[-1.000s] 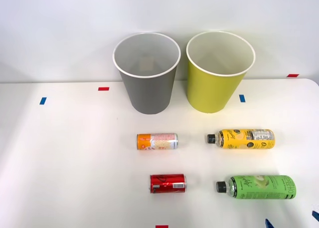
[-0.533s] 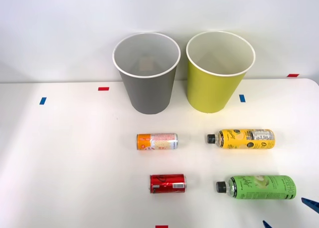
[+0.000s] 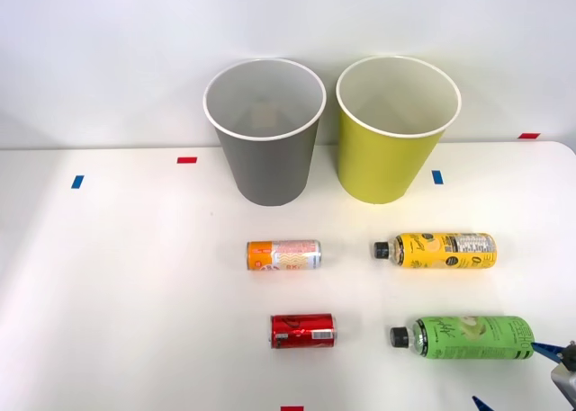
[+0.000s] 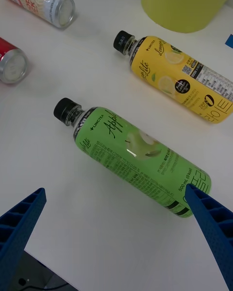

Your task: Put cans in the gray bin, plastic bottles in the light green bin

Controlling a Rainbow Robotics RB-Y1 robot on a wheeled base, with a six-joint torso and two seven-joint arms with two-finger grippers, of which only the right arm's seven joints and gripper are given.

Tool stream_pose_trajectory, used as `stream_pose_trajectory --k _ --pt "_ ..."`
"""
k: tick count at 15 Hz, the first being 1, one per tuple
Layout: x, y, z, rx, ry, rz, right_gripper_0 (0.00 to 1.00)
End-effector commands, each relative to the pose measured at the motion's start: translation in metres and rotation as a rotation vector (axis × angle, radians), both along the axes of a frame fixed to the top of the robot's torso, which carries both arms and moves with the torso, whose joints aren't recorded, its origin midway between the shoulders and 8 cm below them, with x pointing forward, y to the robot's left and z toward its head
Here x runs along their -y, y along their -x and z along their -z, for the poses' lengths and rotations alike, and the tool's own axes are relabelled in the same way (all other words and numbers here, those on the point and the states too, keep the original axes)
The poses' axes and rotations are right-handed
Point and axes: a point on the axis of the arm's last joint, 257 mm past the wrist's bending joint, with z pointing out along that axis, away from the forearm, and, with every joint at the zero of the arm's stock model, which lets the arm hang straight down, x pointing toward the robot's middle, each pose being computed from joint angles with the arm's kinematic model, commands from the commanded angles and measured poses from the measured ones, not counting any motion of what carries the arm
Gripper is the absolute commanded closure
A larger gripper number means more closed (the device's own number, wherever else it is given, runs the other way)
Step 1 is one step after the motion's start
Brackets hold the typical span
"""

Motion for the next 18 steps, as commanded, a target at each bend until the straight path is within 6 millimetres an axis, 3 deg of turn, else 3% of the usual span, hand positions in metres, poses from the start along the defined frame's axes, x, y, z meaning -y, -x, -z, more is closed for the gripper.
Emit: stream_pose_trajectory --k 1,5,10,12,18 --pt "-0.003 -0.007 0.002 -0.017 0.034 -0.030 0.00" --pt "-0.009 -0.012 0.002 -0.008 0.128 -0.157 0.00" --pt "0.004 -0.018 0.007 0.026 0.297 -0.304 0.00" --pt "0.009 -0.019 0.008 0.016 0.325 -0.295 0.00" --pt "0.000 -0.023 0.011 -0.006 0.344 -0.249 0.00"
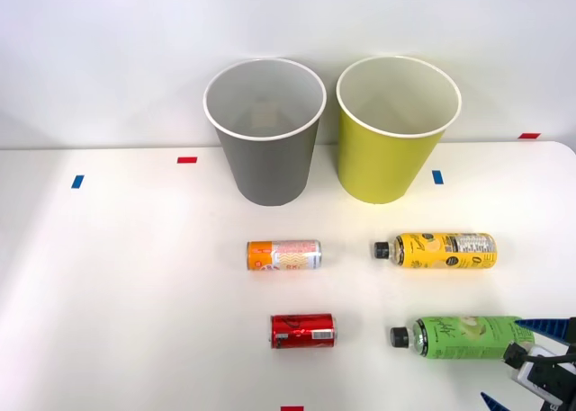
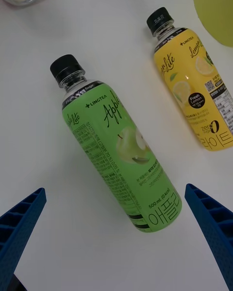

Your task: Put cans in the gray bin, plastic bottles in the light green bin

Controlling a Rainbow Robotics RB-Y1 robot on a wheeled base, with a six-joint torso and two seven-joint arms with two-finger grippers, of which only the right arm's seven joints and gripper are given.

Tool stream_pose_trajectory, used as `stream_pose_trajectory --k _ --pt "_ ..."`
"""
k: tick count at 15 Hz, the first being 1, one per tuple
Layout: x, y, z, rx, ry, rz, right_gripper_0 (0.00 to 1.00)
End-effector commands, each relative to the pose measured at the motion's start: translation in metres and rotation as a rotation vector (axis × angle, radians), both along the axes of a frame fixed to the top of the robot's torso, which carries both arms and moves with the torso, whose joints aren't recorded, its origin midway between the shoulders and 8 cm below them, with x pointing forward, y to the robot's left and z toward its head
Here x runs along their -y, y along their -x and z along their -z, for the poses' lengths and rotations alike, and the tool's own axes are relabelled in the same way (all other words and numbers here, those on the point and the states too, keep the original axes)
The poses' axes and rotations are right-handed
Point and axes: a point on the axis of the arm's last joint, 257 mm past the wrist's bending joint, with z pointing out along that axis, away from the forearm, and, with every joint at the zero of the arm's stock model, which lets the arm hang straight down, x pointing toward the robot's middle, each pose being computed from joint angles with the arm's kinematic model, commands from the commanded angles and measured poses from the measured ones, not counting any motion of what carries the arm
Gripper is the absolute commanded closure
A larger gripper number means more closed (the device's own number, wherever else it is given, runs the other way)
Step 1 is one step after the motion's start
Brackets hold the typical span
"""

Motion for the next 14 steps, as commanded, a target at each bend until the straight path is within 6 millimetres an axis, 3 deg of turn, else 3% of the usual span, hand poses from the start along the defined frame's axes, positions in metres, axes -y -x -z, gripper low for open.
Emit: stream_pose_trajectory --k 1,12,14 --pt "-0.008 -0.007 -0.001 0.009 0.003 -0.014 0.00" --pt "-0.011 -0.017 0.016 0.007 0.217 -0.112 0.00" --pt "-0.019 -0.018 0.019 0.012 0.234 -0.117 0.00"
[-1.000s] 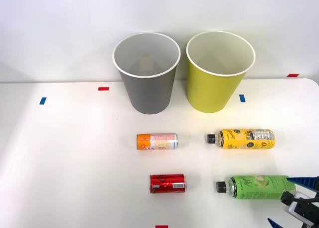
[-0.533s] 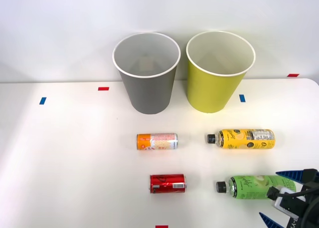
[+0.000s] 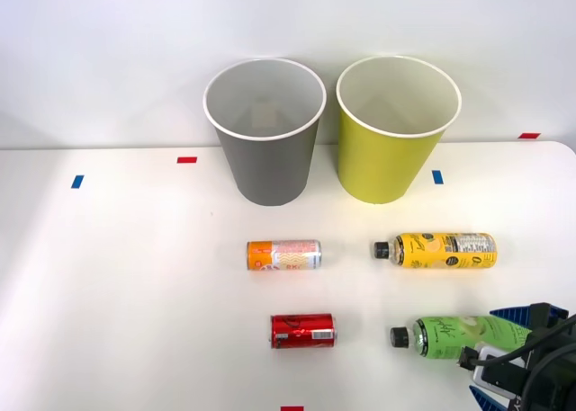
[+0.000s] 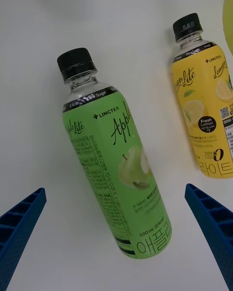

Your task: Put cans in the gray bin, plastic bottles in the light green bin

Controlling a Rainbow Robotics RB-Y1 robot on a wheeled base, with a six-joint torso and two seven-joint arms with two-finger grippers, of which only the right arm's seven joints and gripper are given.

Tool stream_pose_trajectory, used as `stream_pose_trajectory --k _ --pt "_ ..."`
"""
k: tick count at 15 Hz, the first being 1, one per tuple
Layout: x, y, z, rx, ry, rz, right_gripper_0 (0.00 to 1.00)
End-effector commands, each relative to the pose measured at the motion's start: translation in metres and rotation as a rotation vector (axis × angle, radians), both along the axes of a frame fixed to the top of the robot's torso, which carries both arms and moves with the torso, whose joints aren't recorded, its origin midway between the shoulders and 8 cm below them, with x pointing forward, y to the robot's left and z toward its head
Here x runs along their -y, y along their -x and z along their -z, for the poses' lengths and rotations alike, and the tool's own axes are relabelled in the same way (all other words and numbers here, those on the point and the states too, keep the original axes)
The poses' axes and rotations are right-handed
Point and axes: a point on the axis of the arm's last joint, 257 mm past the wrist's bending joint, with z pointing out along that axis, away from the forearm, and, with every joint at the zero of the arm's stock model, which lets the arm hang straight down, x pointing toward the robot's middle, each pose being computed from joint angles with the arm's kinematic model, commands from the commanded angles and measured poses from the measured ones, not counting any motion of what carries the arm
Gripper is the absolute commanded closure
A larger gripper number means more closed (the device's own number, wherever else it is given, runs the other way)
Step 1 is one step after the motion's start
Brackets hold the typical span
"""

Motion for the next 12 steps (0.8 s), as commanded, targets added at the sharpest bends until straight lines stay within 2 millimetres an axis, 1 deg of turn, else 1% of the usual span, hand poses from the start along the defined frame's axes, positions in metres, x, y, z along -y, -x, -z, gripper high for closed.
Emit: stream_pose_trajectory --k 1,5,6,8,10,12 --pt "-0.009 -0.005 0.004 0.021 0.041 -0.004 0.00" --pt "-0.020 -0.012 0.006 0.040 0.093 -0.011 0.00" --pt "-0.020 -0.015 0.005 0.045 0.099 -0.015 0.00" --pt "-0.013 -0.018 0.009 0.046 0.117 -0.007 0.00" --pt "-0.015 -0.019 0.019 0.027 0.118 -0.002 0.00" --pt "-0.015 -0.022 0.022 0.030 0.120 -0.001 0.00"
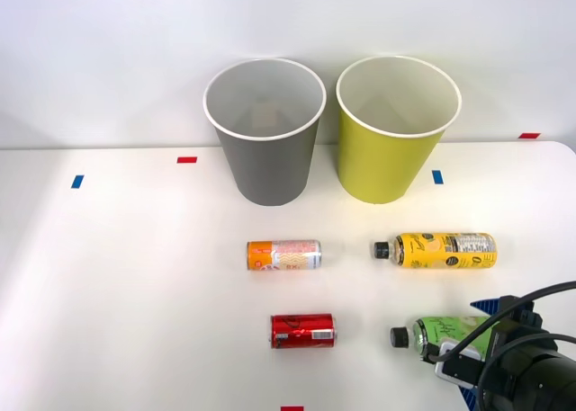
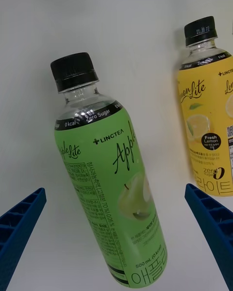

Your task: Put cans in the gray bin, plastic bottles in the light green bin

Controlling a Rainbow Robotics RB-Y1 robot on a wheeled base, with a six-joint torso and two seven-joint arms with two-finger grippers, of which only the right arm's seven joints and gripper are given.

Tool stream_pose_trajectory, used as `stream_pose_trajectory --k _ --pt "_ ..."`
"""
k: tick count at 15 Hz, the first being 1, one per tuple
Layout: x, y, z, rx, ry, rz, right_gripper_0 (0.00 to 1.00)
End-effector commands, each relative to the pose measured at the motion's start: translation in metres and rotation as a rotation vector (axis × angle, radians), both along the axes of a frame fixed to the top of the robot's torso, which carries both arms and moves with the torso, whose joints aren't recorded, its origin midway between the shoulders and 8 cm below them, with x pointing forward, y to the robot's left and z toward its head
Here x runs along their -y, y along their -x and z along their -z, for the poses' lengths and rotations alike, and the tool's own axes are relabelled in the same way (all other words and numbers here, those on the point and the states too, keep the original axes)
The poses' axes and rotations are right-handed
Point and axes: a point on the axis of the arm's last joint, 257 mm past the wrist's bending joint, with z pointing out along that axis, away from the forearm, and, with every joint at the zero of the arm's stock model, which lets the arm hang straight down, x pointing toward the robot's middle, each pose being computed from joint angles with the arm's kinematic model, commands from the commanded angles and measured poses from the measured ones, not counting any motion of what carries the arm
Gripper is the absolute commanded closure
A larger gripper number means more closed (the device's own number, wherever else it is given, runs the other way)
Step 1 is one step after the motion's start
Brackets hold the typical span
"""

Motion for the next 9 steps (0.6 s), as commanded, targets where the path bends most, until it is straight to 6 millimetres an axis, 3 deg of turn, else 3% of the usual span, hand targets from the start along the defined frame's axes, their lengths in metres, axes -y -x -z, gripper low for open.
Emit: stream_pose_trajectory --k 1,4,9 --pt "0.001 -0.003 0.005 -0.001 0.010 0.002 0.00" --pt "0.002 -0.001 0.010 -0.028 0.018 0.014 0.00" --pt "-0.003 -0.016 0.023 -0.014 0.030 0.009 0.00"
